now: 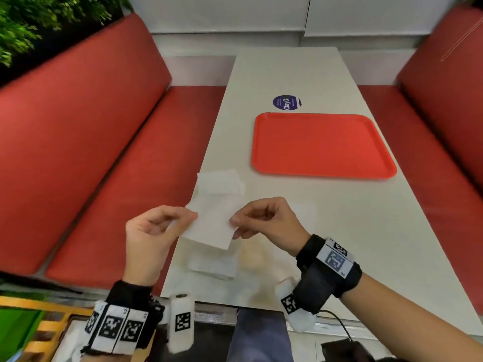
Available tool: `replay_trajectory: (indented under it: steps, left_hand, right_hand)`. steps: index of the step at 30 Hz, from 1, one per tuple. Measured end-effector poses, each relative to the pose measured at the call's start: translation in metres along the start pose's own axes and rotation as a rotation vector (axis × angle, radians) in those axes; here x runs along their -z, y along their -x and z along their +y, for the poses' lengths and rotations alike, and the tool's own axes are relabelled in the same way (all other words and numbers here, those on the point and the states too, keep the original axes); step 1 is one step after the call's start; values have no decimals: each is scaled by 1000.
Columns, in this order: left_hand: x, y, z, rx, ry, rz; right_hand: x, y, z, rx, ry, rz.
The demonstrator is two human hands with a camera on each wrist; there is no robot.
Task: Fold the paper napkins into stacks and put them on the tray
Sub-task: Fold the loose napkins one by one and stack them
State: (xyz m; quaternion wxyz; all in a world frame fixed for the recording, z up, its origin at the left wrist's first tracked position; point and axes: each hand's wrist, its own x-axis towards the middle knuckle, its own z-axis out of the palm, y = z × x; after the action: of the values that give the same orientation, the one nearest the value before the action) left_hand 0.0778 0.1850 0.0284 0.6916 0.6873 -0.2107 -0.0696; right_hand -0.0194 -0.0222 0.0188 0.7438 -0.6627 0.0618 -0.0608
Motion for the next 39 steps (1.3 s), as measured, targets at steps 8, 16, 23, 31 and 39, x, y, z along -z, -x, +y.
replay_trajectory:
  steps: [8,16,23,31,39]
  left_hand:
    - [6,9,-53,-18,-497,-180]
    - [-2,10,-87,159,-723,-277]
    - [-23,12,-51,-13,-1018,-249]
    - [-129,41,-38,37,-582,-490]
    - [-166,58,-63,252,-768,-524]
  right_hand:
    - [4,-21,44,-66,345,38]
    - [-5,-30,60,-255,774,-70]
    - [40,-2,39,-309,659,57]
    - [120,67,45,-408,407,505]
    - [109,92,70,-421,331,510]
